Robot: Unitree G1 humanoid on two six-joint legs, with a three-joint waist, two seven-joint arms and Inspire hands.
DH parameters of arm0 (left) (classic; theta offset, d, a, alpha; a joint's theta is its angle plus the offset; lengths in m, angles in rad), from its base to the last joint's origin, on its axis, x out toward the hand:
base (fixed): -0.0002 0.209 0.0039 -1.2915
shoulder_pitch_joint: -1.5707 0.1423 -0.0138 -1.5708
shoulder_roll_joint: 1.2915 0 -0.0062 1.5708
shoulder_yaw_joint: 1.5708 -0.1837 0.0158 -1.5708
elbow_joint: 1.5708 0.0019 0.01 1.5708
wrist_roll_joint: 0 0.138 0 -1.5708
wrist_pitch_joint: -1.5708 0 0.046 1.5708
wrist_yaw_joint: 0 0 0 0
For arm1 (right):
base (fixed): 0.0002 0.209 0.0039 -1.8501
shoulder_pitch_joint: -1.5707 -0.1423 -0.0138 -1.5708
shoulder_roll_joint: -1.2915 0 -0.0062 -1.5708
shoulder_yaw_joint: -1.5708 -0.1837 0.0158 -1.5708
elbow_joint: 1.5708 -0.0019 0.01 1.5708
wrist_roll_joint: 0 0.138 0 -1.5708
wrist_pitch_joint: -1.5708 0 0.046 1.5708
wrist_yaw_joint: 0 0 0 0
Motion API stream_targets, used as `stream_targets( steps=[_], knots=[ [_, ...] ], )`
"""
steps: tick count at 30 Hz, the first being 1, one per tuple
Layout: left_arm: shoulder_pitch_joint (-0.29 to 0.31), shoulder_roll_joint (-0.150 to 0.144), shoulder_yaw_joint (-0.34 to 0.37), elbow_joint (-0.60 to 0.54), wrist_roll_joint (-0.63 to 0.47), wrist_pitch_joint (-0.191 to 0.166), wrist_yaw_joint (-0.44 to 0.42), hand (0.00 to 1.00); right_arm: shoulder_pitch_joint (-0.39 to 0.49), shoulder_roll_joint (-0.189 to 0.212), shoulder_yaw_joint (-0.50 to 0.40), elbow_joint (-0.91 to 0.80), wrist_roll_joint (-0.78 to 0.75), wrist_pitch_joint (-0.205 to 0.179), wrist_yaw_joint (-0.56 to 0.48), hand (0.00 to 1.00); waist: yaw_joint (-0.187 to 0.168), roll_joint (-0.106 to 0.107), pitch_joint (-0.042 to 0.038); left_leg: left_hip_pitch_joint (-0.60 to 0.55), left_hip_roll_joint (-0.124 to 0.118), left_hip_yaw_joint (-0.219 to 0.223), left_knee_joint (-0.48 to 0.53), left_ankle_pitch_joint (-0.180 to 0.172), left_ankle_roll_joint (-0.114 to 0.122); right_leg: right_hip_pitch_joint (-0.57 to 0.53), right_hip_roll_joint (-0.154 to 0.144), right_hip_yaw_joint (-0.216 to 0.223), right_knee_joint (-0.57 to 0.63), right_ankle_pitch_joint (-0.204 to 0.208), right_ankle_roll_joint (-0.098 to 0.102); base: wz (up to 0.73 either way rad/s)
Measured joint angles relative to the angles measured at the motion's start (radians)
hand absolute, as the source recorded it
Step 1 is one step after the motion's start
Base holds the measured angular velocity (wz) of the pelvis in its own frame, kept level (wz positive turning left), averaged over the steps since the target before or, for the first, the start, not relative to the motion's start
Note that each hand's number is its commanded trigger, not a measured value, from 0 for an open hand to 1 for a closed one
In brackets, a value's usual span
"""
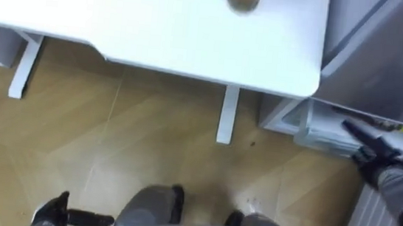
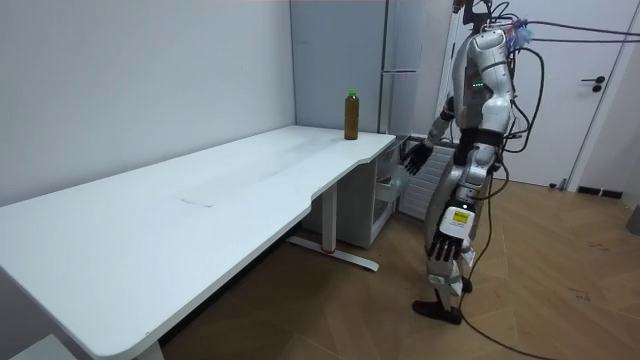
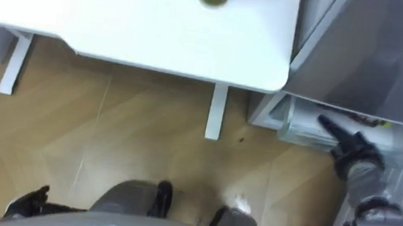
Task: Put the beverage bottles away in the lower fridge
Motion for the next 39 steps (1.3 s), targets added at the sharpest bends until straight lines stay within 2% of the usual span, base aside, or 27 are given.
stream_targets(
  steps=[2, 4, 7, 10, 14, 15, 19, 24, 26, 28, 32, 34, 39],
  knots=[
    [0.003, -0.017, 0.002, -0.005, 0.001, -0.019, 0.007, 0.00, 0.063, 0.032, 0.002, 0.001, -0.079, 0.001, 0.010, 0.00, -0.003, -0.007, -0.0010, 0.043, -0.004, 0.001, -0.026, 0.000, 0.000, 0.045, 0.001, -0.004, -0.031, 0.005, 0.005, 0.06],
    [0.020, -0.035, 0.002, -0.002, 0.000, -0.042, 0.013, 0.00, 0.145, 0.078, 0.003, 0.001, -0.162, 0.002, 0.022, 0.00, -0.009, -0.014, 0.0041, 0.118, -0.008, 0.004, -0.067, 0.000, 0.000, 0.122, 0.002, -0.021, -0.077, 0.012, 0.011, -0.02],
    [0.040, -0.056, 0.026, -0.008, 0.002, -0.052, 0.020, 0.00, 0.220, 0.120, 0.004, -0.003, -0.233, 0.003, 0.024, 0.00, -0.019, -0.023, 0.0032, 0.171, -0.007, 0.005, -0.093, 0.000, 0.000, 0.184, 0.011, -0.016, -0.124, 0.026, 0.017, -0.02],
    [0.041, -0.080, 0.067, -0.013, 0.004, -0.056, 0.023, 0.00, 0.242, 0.149, 0.004, -0.006, -0.305, 0.002, 0.025, 0.00, -0.029, -0.023, 0.0042, 0.189, -0.007, 0.002, -0.104, 0.000, -0.001, 0.213, 0.015, -0.027, -0.159, 0.038, 0.018, 0.02],
    [0.055, -0.091, 0.089, -0.013, 0.006, -0.057, 0.024, 0.00, 0.263, 0.176, 0.002, -0.005, -0.397, 0.002, 0.024, 0.00, -0.031, -0.022, 0.0063, 0.235, -0.010, -0.001, -0.127, -0.001, -0.001, 0.254, 0.017, -0.028, -0.175, 0.043, 0.023, 0.00],
    [0.056, -0.097, 0.108, -0.013, 0.002, -0.056, 0.024, 0.00, 0.263, 0.184, 0.001, -0.005, -0.435, 0.002, 0.021, 0.00, -0.031, -0.027, 0.0072, 0.246, -0.011, -0.002, -0.138, -0.001, -0.001, 0.264, 0.018, -0.026, -0.183, 0.046, 0.023, -0.05],
    [0.060, -0.121, 0.133, 0.009, -0.002, -0.055, 0.025, 0.00, 0.262, 0.198, 0.000, -0.007, -0.558, 0.000, -0.022, 0.00, -0.033, -0.019, 0.0045, 0.252, -0.012, -0.002, -0.135, -0.001, -0.001, 0.281, 0.019, -0.021, -0.183, 0.048, 0.024, 0.00],
    [0.062, -0.129, 0.139, 0.022, -0.024, -0.054, 0.027, 0.00, 0.262, 0.200, 0.000, -0.006, -0.589, -0.005, -0.057, 0.00, -0.036, -0.011, 0.0034, 0.260, -0.014, -0.006, -0.132, 0.000, -0.001, 0.293, 0.017, -0.024, -0.183, 0.048, 0.024, 0.02],
    [0.059, -0.141, 0.158, 0.026, -0.046, -0.052, 0.039, 0.00, 0.262, 0.201, 0.000, -0.005, -0.594, -0.005, -0.066, 0.00, -0.037, -0.008, 0.0035, 0.272, -0.016, -0.008, -0.134, -0.001, 0.000, 0.302, 0.016, -0.022, -0.185, 0.048, 0.024, 0.02],
    [0.060, -0.159, 0.196, 0.038, -0.062, -0.046, 0.059, 0.00, 0.263, 0.203, -0.008, -0.001, -0.602, -0.005, -0.069, 0.00, -0.037, -0.006, 0.0046, 0.278, -0.016, -0.006, -0.135, -0.001, 0.000, 0.305, 0.016, -0.020, -0.185, 0.048, 0.024, 0.00],
    [0.052, -0.167, 0.271, 0.041, -0.114, -0.034, 0.106, 0.00, 0.264, 0.208, -0.030, 0.009, -0.603, -0.005, -0.087, 0.00, -0.036, 0.001, 0.0039, 0.292, -0.013, -0.004, -0.135, -0.001, 0.000, 0.317, 0.017, -0.021, -0.184, 0.048, 0.024, 0.00],
    [0.050, -0.168, 0.339, 0.018, -0.175, -0.034, 0.167, 0.00, 0.273, 0.208, -0.048, 0.005, -0.602, -0.005, -0.099, 0.00, -0.031, 0.007, 0.0030, 0.295, -0.014, -0.005, -0.135, -0.002, 0.000, 0.319, 0.017, -0.021, -0.183, 0.048, 0.024, 0.00],
    [0.062, -0.173, 0.443, -0.100, -0.257, -0.048, 0.356, 0.00, 0.290, 0.209, -0.060, -0.005, -0.604, -0.006, -0.143, 0.00, -0.022, 0.017, 0.0012, 0.295, -0.015, -0.011, -0.135, -0.001, 0.000, 0.319, 0.016, -0.025, -0.182, 0.048, 0.024, 0.01]
  ],
)
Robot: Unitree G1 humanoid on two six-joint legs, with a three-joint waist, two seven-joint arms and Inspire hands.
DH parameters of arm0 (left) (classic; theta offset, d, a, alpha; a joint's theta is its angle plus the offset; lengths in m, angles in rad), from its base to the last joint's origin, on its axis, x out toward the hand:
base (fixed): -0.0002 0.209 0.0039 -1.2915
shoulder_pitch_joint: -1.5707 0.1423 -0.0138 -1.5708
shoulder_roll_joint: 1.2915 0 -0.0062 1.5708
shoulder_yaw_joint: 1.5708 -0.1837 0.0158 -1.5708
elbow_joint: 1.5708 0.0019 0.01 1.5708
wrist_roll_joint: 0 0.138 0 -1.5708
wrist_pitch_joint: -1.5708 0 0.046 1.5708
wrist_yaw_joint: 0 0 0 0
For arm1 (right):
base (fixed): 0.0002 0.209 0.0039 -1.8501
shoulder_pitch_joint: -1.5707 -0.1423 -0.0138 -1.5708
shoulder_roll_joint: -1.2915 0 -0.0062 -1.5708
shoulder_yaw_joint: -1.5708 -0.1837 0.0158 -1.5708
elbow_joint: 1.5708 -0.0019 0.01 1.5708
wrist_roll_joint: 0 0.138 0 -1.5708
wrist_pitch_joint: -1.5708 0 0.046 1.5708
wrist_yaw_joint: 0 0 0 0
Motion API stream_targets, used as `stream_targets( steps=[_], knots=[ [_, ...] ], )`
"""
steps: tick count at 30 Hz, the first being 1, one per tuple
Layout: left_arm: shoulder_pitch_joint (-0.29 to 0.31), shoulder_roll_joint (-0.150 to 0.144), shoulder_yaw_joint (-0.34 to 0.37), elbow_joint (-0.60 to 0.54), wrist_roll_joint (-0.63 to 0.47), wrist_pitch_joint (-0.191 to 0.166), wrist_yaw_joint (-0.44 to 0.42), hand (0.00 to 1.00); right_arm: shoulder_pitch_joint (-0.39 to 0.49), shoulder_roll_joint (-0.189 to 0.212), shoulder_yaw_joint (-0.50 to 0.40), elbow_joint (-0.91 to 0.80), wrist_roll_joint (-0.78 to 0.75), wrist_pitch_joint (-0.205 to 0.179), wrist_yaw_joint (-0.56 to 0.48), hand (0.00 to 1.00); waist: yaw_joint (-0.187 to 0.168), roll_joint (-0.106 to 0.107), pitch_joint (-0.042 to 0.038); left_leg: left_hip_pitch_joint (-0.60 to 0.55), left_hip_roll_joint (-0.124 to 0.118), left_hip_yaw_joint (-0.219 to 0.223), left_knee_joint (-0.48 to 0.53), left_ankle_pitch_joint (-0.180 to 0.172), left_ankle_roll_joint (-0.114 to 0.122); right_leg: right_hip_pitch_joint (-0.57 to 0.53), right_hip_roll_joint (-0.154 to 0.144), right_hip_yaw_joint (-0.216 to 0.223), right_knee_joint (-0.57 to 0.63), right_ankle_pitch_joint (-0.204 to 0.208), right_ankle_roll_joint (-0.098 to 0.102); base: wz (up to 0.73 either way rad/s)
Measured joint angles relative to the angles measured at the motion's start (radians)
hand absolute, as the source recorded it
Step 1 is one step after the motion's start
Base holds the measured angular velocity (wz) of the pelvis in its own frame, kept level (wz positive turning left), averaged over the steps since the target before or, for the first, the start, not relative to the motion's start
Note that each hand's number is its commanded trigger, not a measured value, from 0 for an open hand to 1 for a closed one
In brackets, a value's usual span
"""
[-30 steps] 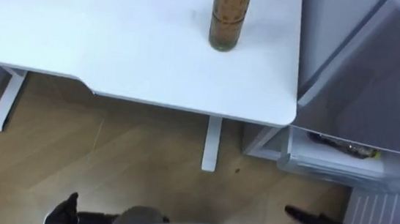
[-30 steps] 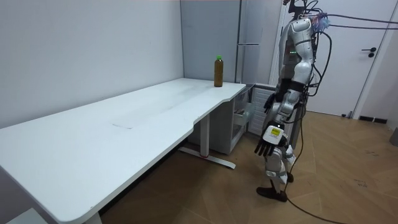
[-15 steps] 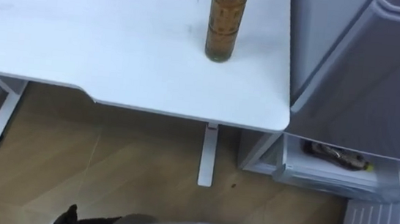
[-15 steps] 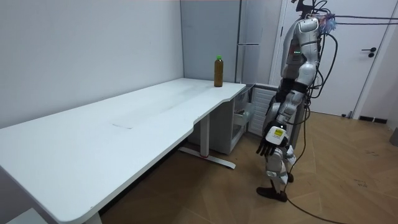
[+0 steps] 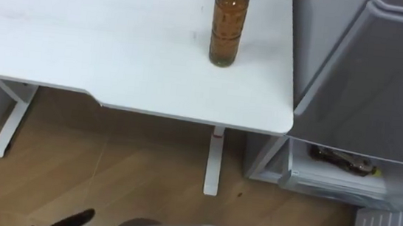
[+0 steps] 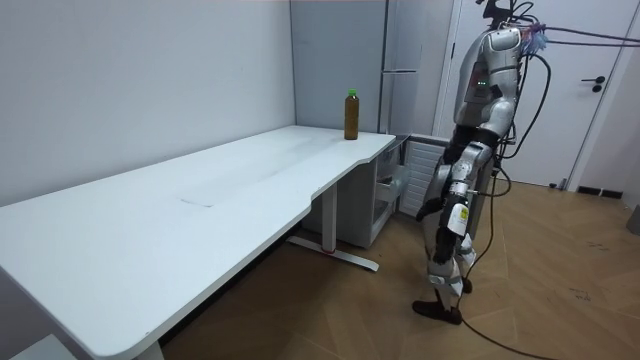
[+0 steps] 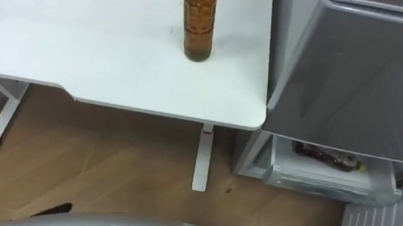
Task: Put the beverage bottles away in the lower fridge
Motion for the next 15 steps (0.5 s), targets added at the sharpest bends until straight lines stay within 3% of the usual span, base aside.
stream_targets(
  steps=[4, 8, 13, 15],
  knots=[
    [0.012, -0.003, 0.129, -0.138, 0.000, -0.039, 0.176, 0.00, 0.036, 0.003, -0.060, -0.021, -0.044, -0.001, -0.026, 0.00, 0.011, 0.002, -0.0020, 0.017, -0.001, -0.009, -0.008, 0.000, -0.001, 0.016, 0.000, -0.010, -0.001, 0.000, 0.000, 0.05],
    [0.022, -0.001, 0.156, -0.340, 0.007, -0.099, 0.344, 0.00, 0.057, 0.002, -0.073, -0.022, -0.086, -0.004, -0.048, 0.00, 0.035, 0.006, -0.0047, 0.018, -0.002, -0.010, -0.013, 0.001, 0.000, 0.014, 0.000, -0.004, -0.001, 0.000, 0.000, 0.00],
    [0.018, 0.004, 0.163, -0.651, 0.152, -0.151, 0.515, 0.00, 0.072, 0.006, -0.077, -0.039, -0.196, -0.037, -0.078, 0.00, 0.040, 0.009, -0.0071, 0.020, -0.006, -0.020, -0.016, 0.002, 0.000, 0.019, -0.001, -0.011, -0.001, 0.000, 0.000, 0.05],
    [0.012, 0.019, 0.163, -0.744, 0.174, -0.176, 0.547, 0.00, 0.076, 0.007, -0.078, -0.042, -0.198, -0.043, -0.089, 0.00, 0.040, 0.010, -0.0069, 0.024, -0.006, -0.021, -0.018, 0.002, 0.000, 0.025, -0.001, -0.013, -0.002, 0.000, 0.000, 0.03]
  ],
)
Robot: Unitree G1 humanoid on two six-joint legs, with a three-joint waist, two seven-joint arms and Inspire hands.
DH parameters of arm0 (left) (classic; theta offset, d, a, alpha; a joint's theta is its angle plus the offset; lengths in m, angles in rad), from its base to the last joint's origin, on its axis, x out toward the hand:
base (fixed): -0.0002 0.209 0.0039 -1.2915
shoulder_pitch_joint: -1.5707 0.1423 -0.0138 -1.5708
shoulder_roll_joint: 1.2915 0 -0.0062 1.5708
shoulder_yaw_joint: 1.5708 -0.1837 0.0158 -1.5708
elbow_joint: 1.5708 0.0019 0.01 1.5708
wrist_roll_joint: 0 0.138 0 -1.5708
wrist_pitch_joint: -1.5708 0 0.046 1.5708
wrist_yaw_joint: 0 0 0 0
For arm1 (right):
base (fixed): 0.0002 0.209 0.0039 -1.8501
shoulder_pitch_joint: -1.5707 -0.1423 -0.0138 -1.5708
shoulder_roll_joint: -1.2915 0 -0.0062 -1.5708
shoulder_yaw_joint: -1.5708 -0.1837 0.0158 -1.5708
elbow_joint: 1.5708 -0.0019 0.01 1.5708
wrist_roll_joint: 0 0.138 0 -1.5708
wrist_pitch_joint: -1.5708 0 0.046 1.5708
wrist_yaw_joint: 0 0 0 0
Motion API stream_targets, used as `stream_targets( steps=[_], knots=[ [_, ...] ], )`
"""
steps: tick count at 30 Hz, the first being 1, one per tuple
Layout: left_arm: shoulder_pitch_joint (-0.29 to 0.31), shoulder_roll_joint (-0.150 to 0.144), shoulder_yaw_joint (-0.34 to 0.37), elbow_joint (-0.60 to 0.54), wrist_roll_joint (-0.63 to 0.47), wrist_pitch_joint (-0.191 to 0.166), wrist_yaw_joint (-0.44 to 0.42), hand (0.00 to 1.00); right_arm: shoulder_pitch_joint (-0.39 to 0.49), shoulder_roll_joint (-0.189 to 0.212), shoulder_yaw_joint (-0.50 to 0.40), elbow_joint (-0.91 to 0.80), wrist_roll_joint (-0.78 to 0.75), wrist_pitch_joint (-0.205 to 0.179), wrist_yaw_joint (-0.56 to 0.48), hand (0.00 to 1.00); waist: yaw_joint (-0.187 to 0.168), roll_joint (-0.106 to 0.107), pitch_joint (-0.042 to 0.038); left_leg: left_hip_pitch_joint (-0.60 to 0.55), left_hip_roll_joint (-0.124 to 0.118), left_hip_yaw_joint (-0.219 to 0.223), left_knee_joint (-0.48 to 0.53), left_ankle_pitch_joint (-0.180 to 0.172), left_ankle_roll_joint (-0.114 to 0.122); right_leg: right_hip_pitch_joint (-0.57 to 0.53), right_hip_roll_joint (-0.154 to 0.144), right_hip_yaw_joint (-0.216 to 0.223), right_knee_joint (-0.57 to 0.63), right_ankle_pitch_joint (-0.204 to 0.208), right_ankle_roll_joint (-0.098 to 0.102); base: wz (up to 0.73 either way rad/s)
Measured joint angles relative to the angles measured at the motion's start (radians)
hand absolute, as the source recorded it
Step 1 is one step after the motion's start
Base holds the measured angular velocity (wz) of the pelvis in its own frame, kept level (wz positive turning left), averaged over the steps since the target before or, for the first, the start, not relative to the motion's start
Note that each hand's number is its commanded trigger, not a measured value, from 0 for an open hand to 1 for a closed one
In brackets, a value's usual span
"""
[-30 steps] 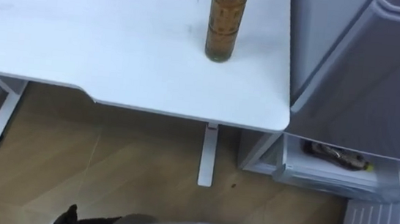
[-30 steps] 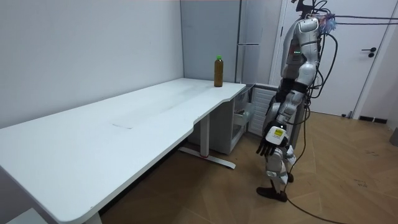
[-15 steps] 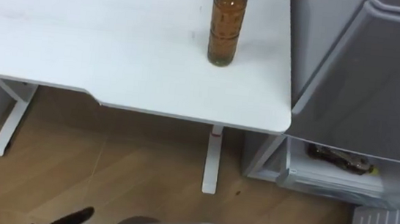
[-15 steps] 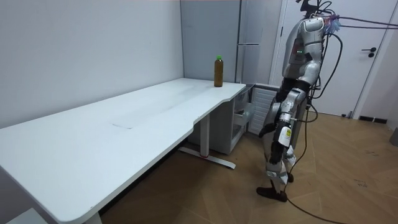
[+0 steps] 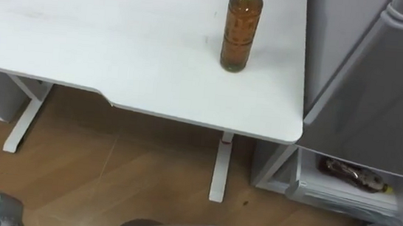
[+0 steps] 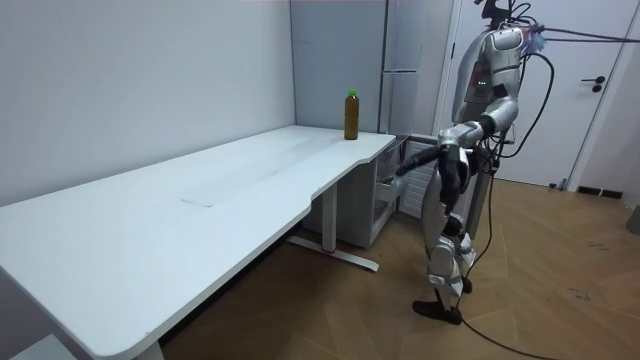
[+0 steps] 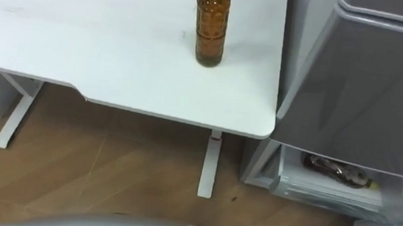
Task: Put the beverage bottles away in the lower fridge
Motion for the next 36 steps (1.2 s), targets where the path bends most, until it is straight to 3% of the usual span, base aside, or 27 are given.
stream_targets(
  steps=[3, 7, 11, 13, 16, 20, 22, 26, 28, 36],
  knots=[
    [-0.006, 0.021, 0.001, -0.125, 0.063, -0.027, 0.019, 0.00, 0.018, 0.000, -0.002, -0.021, -0.005, -0.014, -0.012, 0.00, 0.001, 0.010, -0.0030, 0.013, 0.000, 0.000, -0.004, 0.000, 0.000, 0.009, 0.000, 0.002, -0.001, 0.000, 0.000, 0.00],
    [-0.007, 0.032, 0.001, -0.286, 0.114, -0.052, 0.011, 0.00, 0.017, 0.000, -0.001, -0.017, -0.032, -0.027, -0.012, 0.00, -0.008, 0.014, 0.0013, 0.009, -0.001, -0.001, -0.004, 0.000, 0.000, 0.013, 0.001, 0.000, -0.014, 0.000, 0.000, 0.00],
    [-0.008, 0.037, -0.011, -0.348, 0.113, -0.071, -0.035, 0.00, 0.012, 0.002, -0.007, -0.018, -0.038, -0.036, -0.006, 0.00, -0.037, 0.017, 0.0055, 0.010, -0.004, -0.009, -0.001, 0.000, 0.000, 0.023, 0.001, -0.011, -0.017, -0.001, 0.001, 0.11],
    [-0.008, 0.036, -0.039, -0.389, 0.113, -0.073, -0.064, 0.00, 0.003, 0.003, -0.007, -0.017, -0.037, -0.038, 0.006, 0.00, -0.043, 0.014, 0.0072, 0.008, -0.003, -0.016, 0.001, 0.000, -0.001, 0.023, 0.002, -0.006, -0.017, -0.001, 0.002, 0.03],
    [-0.016, 0.036, -0.142, -0.473, 0.114, -0.073, -0.135, 0.00, -0.016, 0.004, -0.004, -0.014, -0.025, -0.044, 0.034, 0.00, -0.062, -0.001, 0.0102, 0.008, -0.004, -0.024, 0.000, 0.003, -0.002, 0.025, 0.003, 0.001, -0.016, -0.001, 0.002, 0.07],
    [-0.032, 0.038, -0.235, -0.484, 0.113, -0.071, -0.260, 0.00, -0.060, 0.007, -0.005, 0.018, 0.013, -0.046, 0.056, 0.00, -0.090, -0.012, 0.0144, 0.006, -0.003, -0.022, 0.000, 0.003, -0.003, 0.024, 0.004, 0.000, -0.017, -0.001, 0.002, 0.00],
    [-0.060, 0.041, -0.283, -0.485, 0.113, -0.067, -0.354, 0.00, -0.079, 0.012, -0.005, 0.028, 0.013, -0.044, 0.083, 0.00, -0.108, -0.026, 0.0120, -0.001, -0.003, -0.022, 0.000, 0.004, -0.004, 0.024, 0.005, 0.000, -0.017, -0.001, 0.002, 0.04],
    [-0.088, 0.041, -0.353, -0.485, 0.114, -0.049, -0.482, 0.00, -0.100, 0.016, -0.005, 0.048, 0.027, -0.045, 0.130, 0.00, -0.133, -0.028, 0.0137, -0.004, -0.003, -0.017, 0.009, 0.004, -0.004, 0.021, 0.005, 0.005, -0.018, -0.001, 0.002, -0.01],
    [-0.109, 0.040, -0.400, -0.483, 0.113, -0.035, -0.550, 0.00, -0.113, 0.018, -0.005, 0.059, 0.031, -0.045, 0.146, 0.00, -0.135, -0.033, 0.0202, -0.006, -0.001, -0.007, 0.010, 0.004, -0.004, 0.015, 0.006, 0.034, -0.020, -0.001, 0.002, -0.12],
    [-0.122, 0.040, -0.414, -0.472, 0.113, 0.038, -0.723, 0.00, -0.130, 0.022, -0.006, 0.096, 0.051, -0.046, 0.148, 0.00, -0.155, -0.034, 0.0207, -0.012, 0.001, 0.023, 0.011, 0.004, -0.004, -0.011, 0.009, 0.105, -0.032, 0.000, 0.000, -0.12]
  ],
)
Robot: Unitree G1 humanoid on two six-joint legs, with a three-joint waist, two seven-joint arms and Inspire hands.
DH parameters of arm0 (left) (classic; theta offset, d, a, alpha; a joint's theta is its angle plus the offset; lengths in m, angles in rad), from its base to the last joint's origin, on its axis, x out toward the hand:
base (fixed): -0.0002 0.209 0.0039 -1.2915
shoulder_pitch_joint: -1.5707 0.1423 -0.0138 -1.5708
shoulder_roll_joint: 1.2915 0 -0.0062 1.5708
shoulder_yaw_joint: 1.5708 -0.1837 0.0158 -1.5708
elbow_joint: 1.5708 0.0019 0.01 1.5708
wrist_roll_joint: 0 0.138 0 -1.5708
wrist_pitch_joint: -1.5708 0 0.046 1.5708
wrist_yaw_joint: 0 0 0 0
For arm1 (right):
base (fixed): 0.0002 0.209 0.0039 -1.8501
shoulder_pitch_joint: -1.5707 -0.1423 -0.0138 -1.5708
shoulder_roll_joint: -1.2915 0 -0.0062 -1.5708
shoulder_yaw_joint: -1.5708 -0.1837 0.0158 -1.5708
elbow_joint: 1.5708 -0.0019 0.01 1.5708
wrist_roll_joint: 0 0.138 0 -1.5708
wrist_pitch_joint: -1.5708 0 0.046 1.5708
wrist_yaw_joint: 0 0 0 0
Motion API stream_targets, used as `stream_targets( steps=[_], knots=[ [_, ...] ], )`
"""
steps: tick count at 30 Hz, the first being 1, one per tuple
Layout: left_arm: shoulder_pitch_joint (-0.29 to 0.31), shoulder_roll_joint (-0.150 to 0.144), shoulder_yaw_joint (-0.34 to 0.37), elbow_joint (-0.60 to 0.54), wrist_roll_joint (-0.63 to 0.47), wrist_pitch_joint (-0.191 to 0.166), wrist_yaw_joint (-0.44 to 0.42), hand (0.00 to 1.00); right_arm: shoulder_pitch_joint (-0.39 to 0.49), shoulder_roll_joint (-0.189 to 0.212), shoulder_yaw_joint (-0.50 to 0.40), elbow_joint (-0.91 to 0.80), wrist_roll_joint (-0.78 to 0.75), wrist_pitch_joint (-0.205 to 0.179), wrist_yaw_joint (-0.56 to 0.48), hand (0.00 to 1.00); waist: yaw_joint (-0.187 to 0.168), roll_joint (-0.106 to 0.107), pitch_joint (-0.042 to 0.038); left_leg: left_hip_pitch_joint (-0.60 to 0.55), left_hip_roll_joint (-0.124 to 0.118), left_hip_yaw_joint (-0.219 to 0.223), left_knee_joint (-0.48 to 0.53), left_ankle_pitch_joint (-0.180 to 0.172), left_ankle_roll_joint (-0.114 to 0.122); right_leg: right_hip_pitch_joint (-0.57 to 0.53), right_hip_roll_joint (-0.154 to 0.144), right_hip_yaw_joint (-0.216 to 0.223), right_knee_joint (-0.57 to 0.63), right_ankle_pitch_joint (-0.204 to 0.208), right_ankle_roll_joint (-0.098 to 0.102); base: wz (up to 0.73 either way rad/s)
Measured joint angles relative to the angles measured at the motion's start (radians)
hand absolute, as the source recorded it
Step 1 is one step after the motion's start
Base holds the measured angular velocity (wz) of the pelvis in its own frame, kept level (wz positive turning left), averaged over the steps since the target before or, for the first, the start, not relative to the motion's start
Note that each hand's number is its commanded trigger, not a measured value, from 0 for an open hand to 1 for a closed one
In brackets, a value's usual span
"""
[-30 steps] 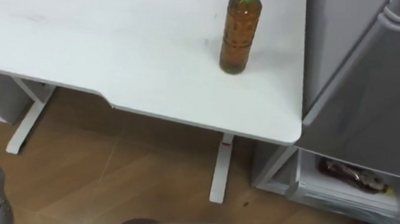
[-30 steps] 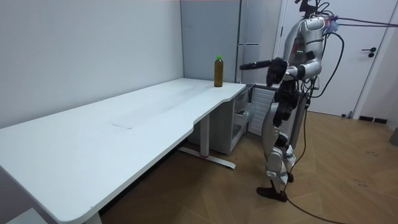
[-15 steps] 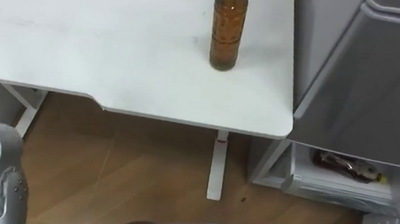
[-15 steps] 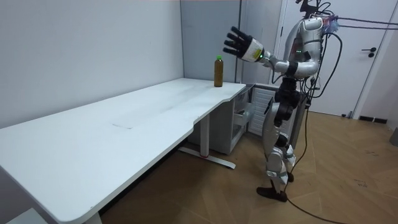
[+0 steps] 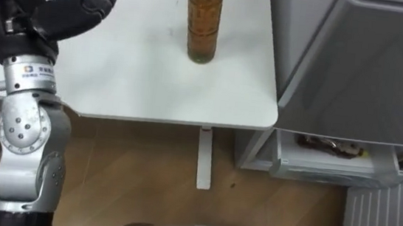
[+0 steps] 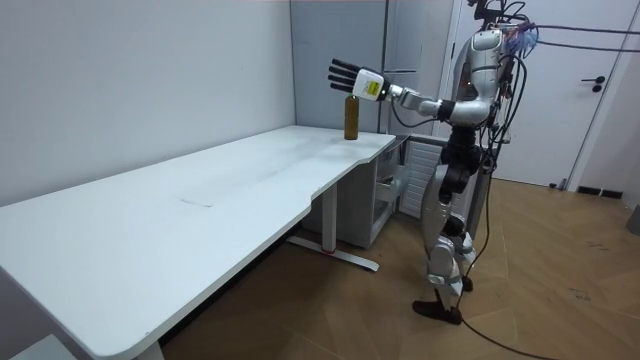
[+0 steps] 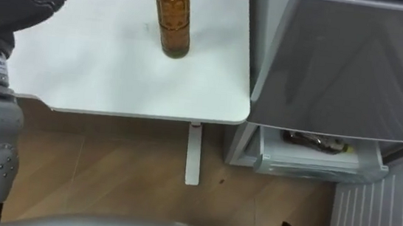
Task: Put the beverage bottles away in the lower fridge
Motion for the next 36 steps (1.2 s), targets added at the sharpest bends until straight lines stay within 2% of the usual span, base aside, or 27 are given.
stream_targets(
  steps=[5, 7, 12, 18, 20, 27, 30, 36],
  knots=[
    [0.000, -0.007, -0.002, 0.018, -0.001, 0.039, -0.057, 0.00, 0.002, 0.000, -0.002, 0.005, 0.005, 0.002, -0.001, 0.00, -0.011, 0.005, -0.0038, 0.003, 0.005, 0.010, 0.000, 0.000, 0.000, -0.002, 0.004, 0.011, 0.001, 0.003, -0.005, -0.06],
    [0.000, -0.007, -0.001, 0.020, -0.002, 0.058, -0.070, 0.00, 0.004, 0.000, -0.003, 0.005, 0.005, 0.004, -0.003, 0.00, -0.019, 0.008, -0.0092, 0.004, 0.009, 0.013, 0.000, 0.000, -0.001, -0.002, 0.009, 0.021, 0.002, 0.005, -0.006, -0.04],
    [0.000, -0.007, -0.001, 0.045, -0.010, 0.071, -0.109, 0.00, 0.006, -0.001, -0.003, 0.002, 0.005, 0.004, -0.022, 0.00, -0.027, 0.020, -0.0177, 0.015, 0.018, 0.032, -0.003, -0.002, -0.003, -0.001, 0.015, 0.040, 0.003, 0.008, -0.011, -0.12],
    [0.000, -0.008, -0.002, 0.057, -0.012, 0.108, -0.140, 0.00, 0.007, -0.001, -0.001, 0.001, 0.004, 0.012, -0.037, 0.00, -0.033, 0.023, -0.0175, 0.020, 0.031, 0.050, -0.002, -0.005, -0.010, -0.002, 0.026, 0.061, 0.003, 0.013, -0.017, -0.10],
    [0.000, -0.009, -0.002, 0.057, -0.011, 0.110, -0.147, 0.00, 0.007, -0.001, -0.001, 0.000, 0.000, 0.012, -0.037, 0.00, -0.036, 0.023, -0.0175, 0.022, 0.032, 0.052, -0.002, -0.006, -0.010, -0.002, 0.028, 0.062, 0.003, 0.013, -0.017, -0.02],
    [-0.031, -0.009, -0.020, 0.123, -0.011, 0.118, -0.168, 0.00, 0.005, -0.006, 0.001, -0.009, -0.003, 0.012, -0.037, 0.00, -0.053, 0.029, -0.0091, 0.038, 0.034, 0.073, -0.016, -0.005, -0.011, -0.002, 0.028, 0.087, 0.004, 0.013, -0.018, -0.10],
    [-0.065, -0.009, -0.036, 0.152, -0.011, 0.127, -0.168, 0.00, 0.006, -0.006, 0.003, -0.010, -0.004, 0.012, -0.038, 0.00, -0.056, 0.029, -0.0088, 0.039, 0.035, 0.077, -0.021, -0.005, -0.011, -0.006, 0.028, 0.090, 0.004, 0.013, -0.018, -0.04],
    [-0.083, -0.009, -0.040, 0.158, -0.012, 0.139, -0.168, 0.00, 0.014, -0.006, 0.009, -0.041, -0.013, 0.019, -0.037, 0.00, -0.056, 0.029, -0.0089, 0.041, 0.035, 0.095, -0.030, -0.004, -0.012, -0.020, 0.028, 0.109, 0.002, 0.013, -0.018, -0.09]
  ],
)
